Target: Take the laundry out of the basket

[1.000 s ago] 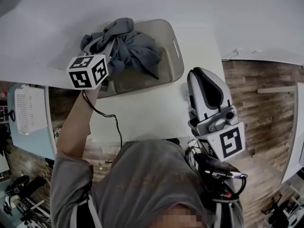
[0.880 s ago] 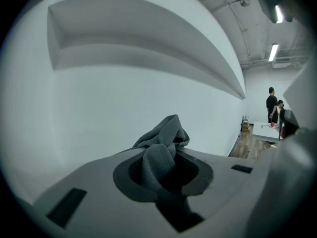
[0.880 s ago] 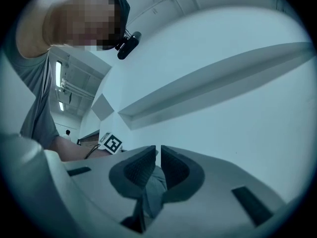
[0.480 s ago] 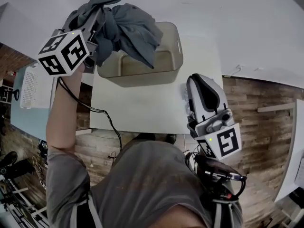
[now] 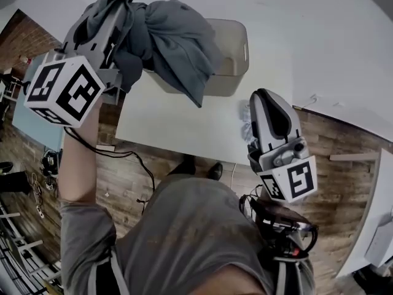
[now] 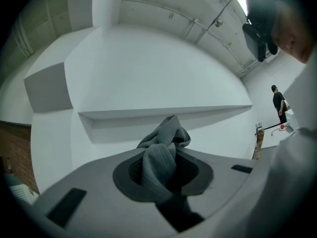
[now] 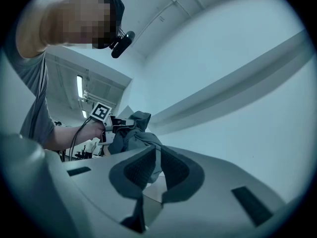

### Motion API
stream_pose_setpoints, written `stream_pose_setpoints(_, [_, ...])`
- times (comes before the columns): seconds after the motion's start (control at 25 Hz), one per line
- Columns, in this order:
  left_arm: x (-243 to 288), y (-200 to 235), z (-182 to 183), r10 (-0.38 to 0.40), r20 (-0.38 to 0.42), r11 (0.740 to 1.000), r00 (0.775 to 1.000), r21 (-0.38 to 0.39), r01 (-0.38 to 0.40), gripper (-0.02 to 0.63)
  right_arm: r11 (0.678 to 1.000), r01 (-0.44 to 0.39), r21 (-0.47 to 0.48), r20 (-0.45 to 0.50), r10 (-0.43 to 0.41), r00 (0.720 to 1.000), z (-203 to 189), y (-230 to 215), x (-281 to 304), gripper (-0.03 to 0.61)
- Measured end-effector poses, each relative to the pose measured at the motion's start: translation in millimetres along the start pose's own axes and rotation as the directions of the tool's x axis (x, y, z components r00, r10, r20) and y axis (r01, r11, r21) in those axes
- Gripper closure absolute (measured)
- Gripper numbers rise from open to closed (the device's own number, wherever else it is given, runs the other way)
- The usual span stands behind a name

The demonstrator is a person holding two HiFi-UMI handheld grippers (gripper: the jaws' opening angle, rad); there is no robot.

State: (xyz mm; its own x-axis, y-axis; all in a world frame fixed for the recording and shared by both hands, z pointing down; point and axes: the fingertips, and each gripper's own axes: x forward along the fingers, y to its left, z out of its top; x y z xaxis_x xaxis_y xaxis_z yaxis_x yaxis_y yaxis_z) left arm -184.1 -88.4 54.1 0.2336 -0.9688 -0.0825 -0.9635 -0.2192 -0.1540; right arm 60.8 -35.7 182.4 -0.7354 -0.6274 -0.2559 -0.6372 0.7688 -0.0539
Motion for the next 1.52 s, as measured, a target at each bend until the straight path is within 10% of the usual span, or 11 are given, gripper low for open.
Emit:
stream_pose_setpoints(0.72, [-118, -39, -68, 0.105, -0.04, 0.992, 0.994, -0.07, -0.108, 0.538, 0.987, -0.151, -0.048, -0.071, 0.147, 0.987, -8, 24, 31, 0.541])
stream_pose_setpoints(1.52, [-119, -7, -342, 0.119, -0.267, 0.945, 0.956, -0.266, -0.191, 0.532, 0.979, -0.176, -0.099, -0.204, 0.154, 0.967, -58, 47, 105, 0.541])
